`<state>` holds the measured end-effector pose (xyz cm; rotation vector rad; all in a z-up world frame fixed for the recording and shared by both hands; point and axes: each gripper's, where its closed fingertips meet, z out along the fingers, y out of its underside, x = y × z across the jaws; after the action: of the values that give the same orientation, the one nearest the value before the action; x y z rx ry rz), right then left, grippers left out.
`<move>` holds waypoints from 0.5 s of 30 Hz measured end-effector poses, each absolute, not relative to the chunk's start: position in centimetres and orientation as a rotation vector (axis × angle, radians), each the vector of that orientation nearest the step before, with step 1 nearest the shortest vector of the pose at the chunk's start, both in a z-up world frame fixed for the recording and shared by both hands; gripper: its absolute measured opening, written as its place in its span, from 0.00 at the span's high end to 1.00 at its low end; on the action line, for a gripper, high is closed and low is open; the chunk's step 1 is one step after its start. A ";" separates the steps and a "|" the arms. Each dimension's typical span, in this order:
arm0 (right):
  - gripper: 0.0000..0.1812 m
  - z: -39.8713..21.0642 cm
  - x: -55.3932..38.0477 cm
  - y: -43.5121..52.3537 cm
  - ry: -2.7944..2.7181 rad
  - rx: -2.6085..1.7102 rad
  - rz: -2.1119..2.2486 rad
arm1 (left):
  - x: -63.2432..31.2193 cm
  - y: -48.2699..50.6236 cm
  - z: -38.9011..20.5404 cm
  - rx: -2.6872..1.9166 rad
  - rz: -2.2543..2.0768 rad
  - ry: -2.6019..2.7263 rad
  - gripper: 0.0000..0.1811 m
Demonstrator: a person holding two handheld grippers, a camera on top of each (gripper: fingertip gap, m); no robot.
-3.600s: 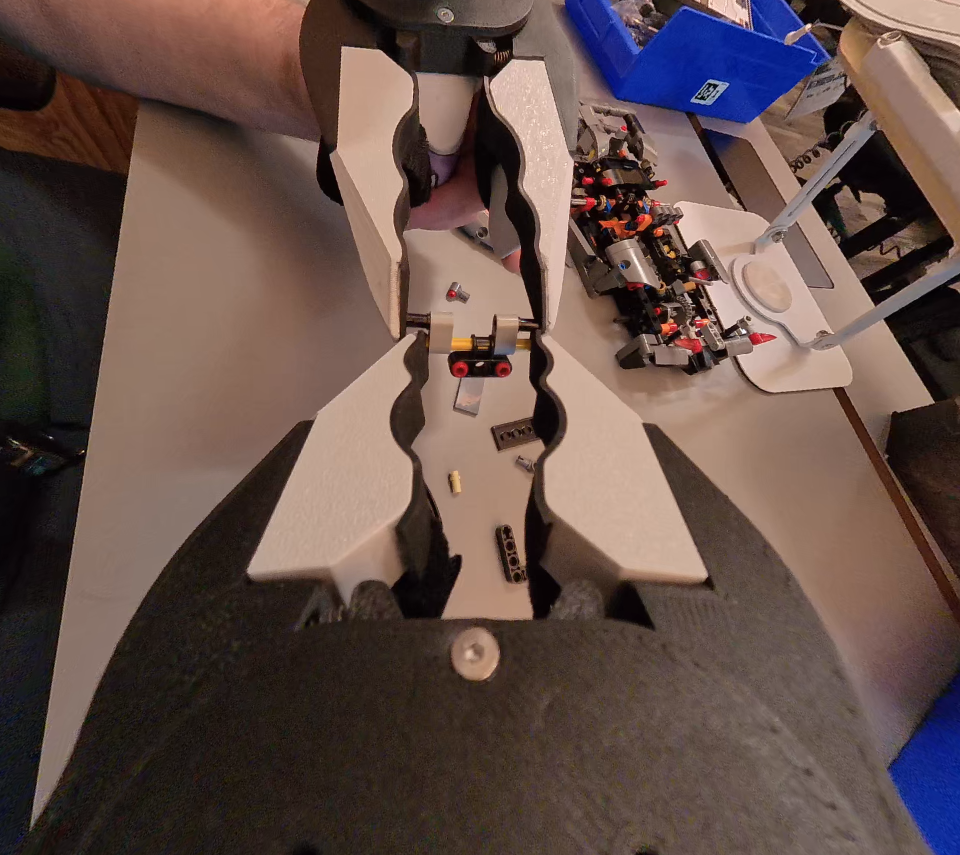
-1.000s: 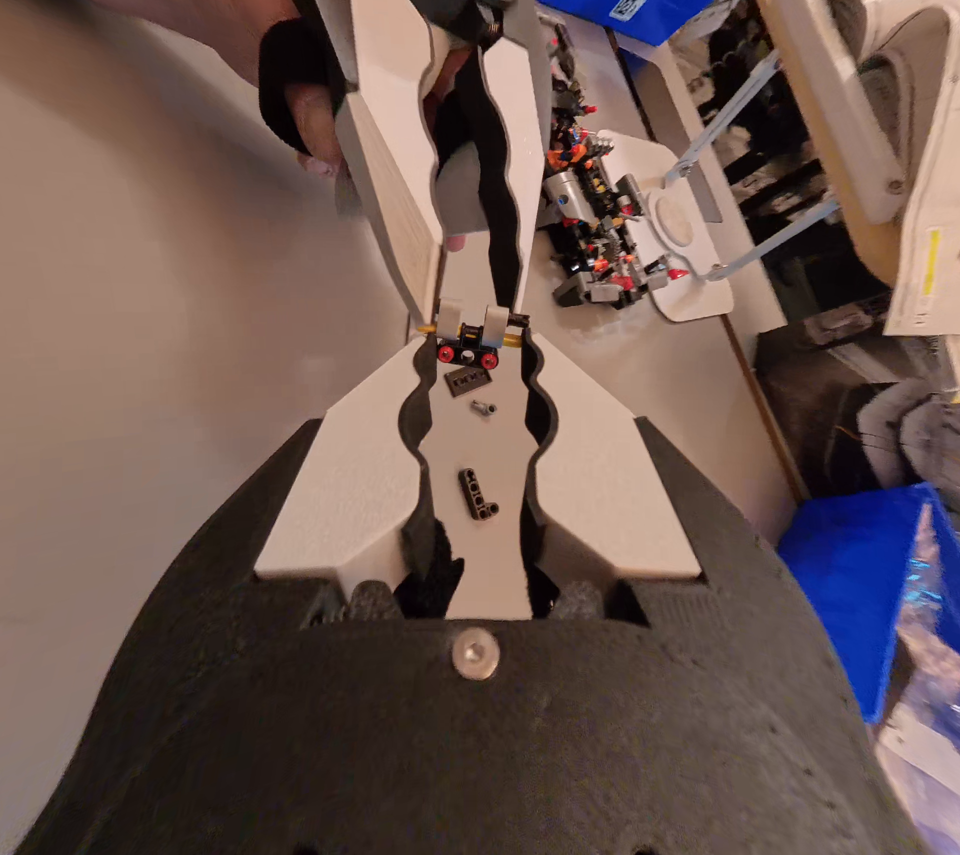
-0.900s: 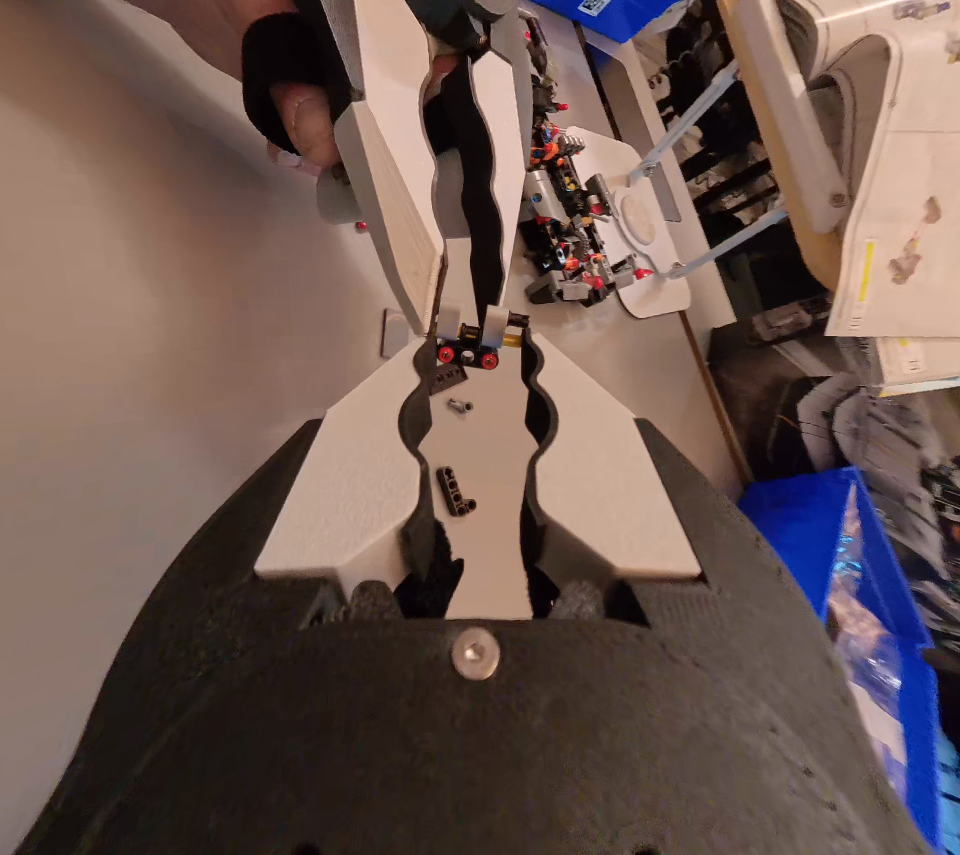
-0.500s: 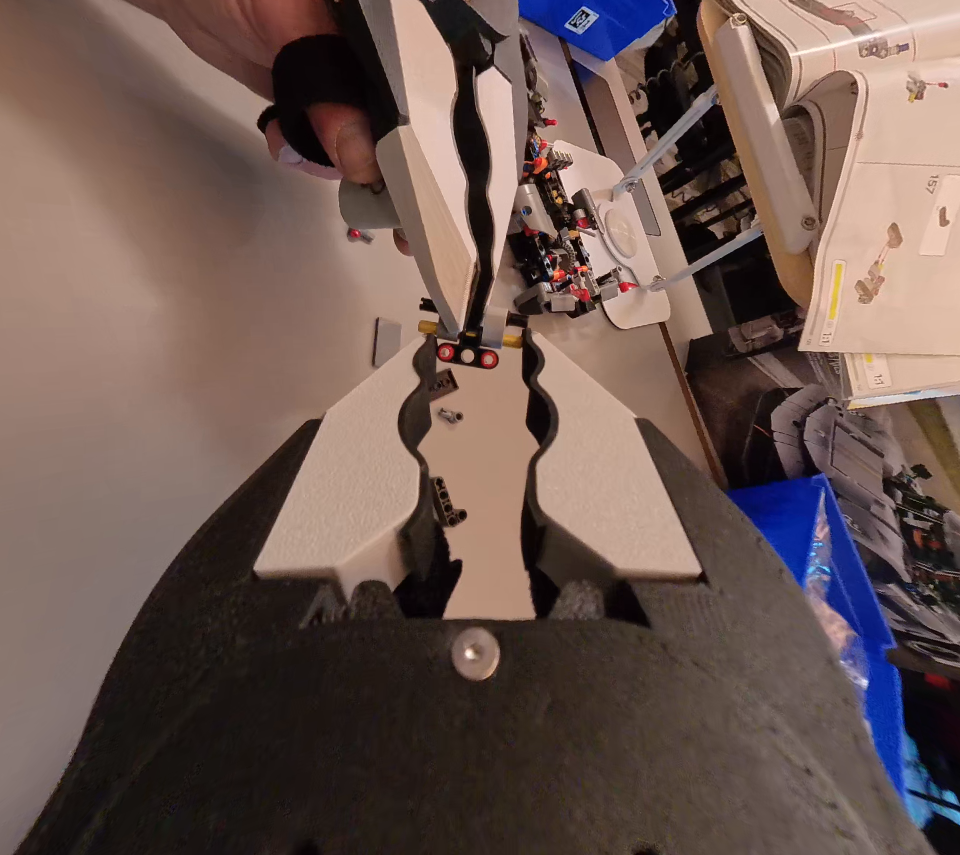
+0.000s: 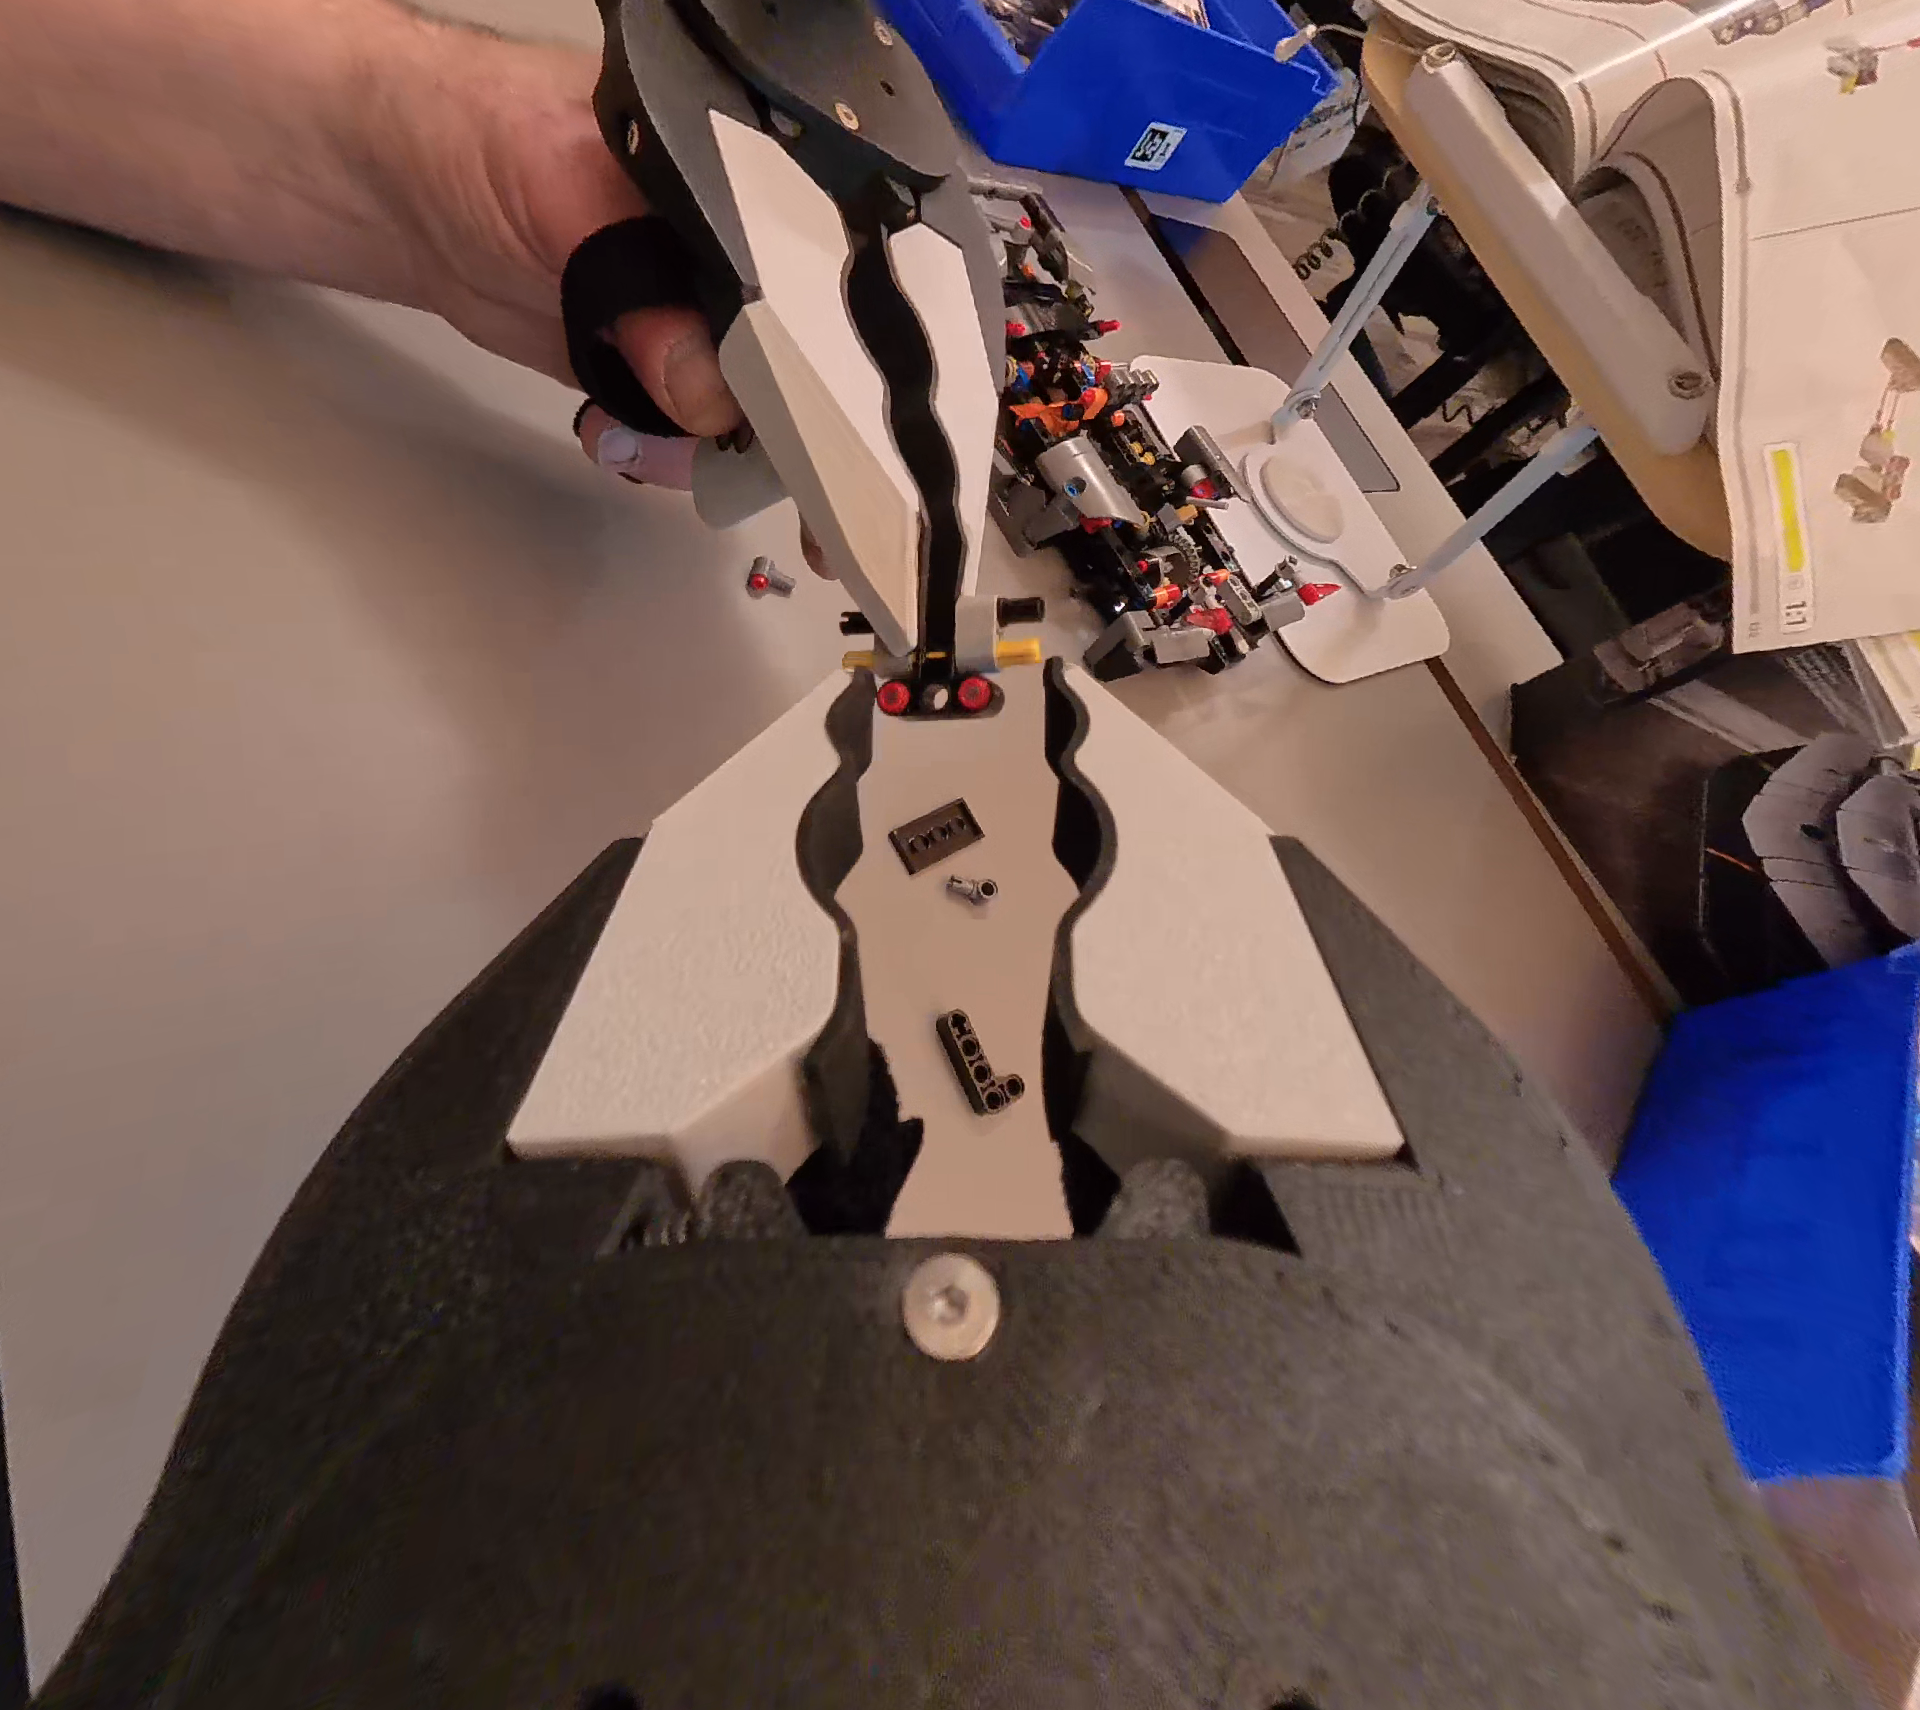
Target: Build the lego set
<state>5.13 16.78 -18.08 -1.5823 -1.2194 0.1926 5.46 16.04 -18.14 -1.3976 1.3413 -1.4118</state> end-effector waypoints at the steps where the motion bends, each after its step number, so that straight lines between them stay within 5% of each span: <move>1: 0.83 -18.0 5.2 16.8 -1.211 -1.584 0.204 | 5.4 16.1 -18.0 -1.393 -1.422 1.330 0.97; 15: 0.79 -16.9 5.8 16.4 -1.070 -1.596 0.431 | 5.3 16.3 -17.4 -1.373 -1.449 1.295 0.97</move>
<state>5.77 16.43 -16.90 -1.5959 -1.0703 0.4312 5.29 16.26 -17.37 -1.3726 1.2953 -1.4493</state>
